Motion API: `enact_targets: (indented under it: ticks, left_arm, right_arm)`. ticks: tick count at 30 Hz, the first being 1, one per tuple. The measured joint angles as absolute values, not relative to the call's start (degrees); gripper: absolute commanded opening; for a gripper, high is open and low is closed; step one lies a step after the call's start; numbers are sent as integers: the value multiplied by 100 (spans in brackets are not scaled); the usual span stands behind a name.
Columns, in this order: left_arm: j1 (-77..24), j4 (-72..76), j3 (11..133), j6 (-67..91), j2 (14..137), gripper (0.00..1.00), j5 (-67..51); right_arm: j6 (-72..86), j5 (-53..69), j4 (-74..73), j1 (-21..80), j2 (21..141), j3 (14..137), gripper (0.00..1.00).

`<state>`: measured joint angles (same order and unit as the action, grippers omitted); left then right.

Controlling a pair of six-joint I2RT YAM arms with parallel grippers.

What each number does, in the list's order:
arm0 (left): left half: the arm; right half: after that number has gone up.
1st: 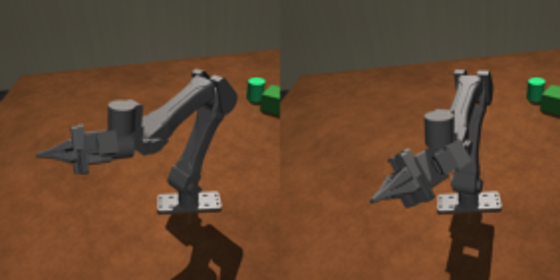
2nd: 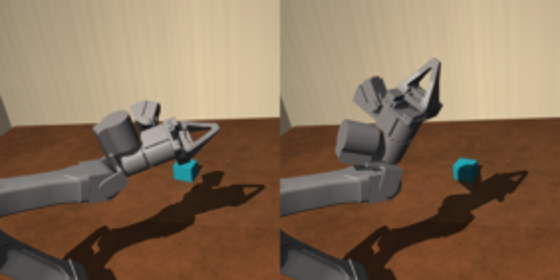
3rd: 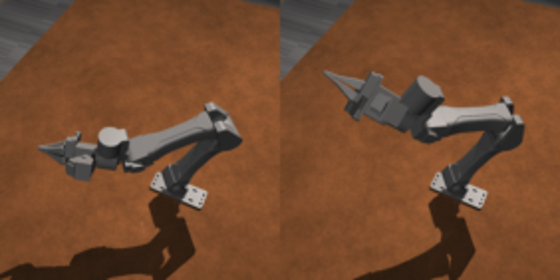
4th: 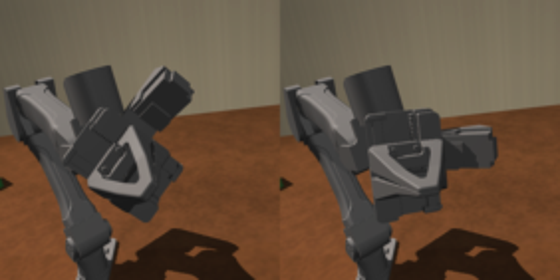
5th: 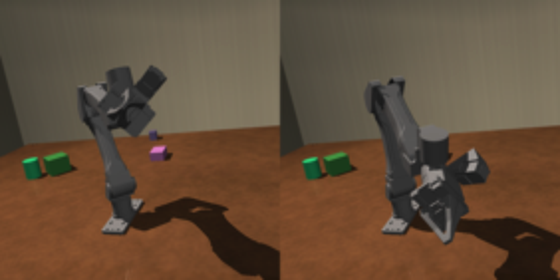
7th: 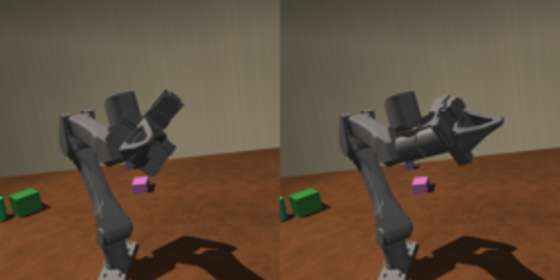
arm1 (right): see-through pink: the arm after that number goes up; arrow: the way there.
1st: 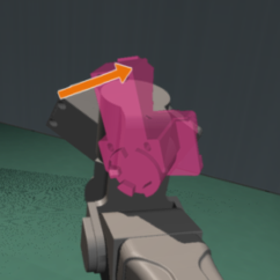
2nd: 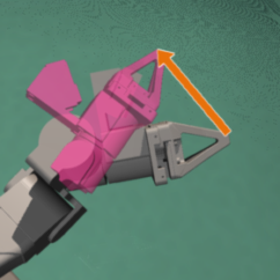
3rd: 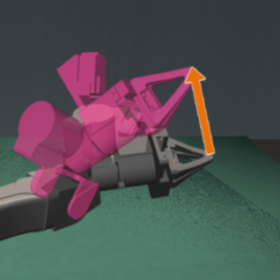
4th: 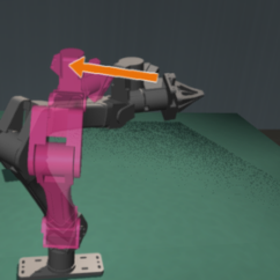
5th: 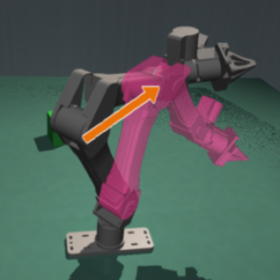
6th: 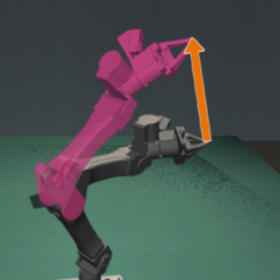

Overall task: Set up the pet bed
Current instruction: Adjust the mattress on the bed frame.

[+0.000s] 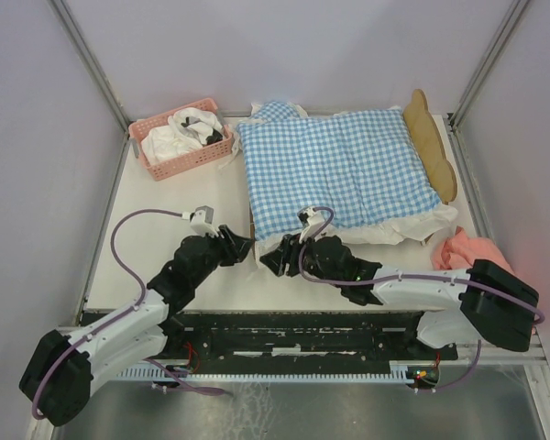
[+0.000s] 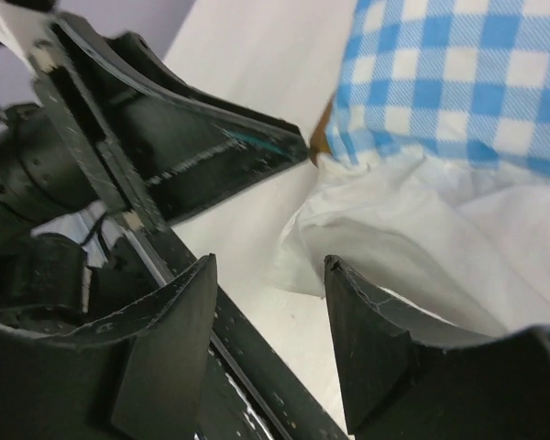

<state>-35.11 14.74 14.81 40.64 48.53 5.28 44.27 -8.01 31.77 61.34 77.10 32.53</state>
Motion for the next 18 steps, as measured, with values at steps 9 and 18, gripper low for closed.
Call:
enact_targets:
  ticks: [9,18]
  left_arm:
    - [-3511,797,1559,4117,4136,58,364]
    - [-3564,1459,1199,4427,4713,66,-102]
  right_arm:
    - [3361,-1459,384,6141,6499,3780,65]
    - [2910,-3288,-1081,6132,6075,4394,71]
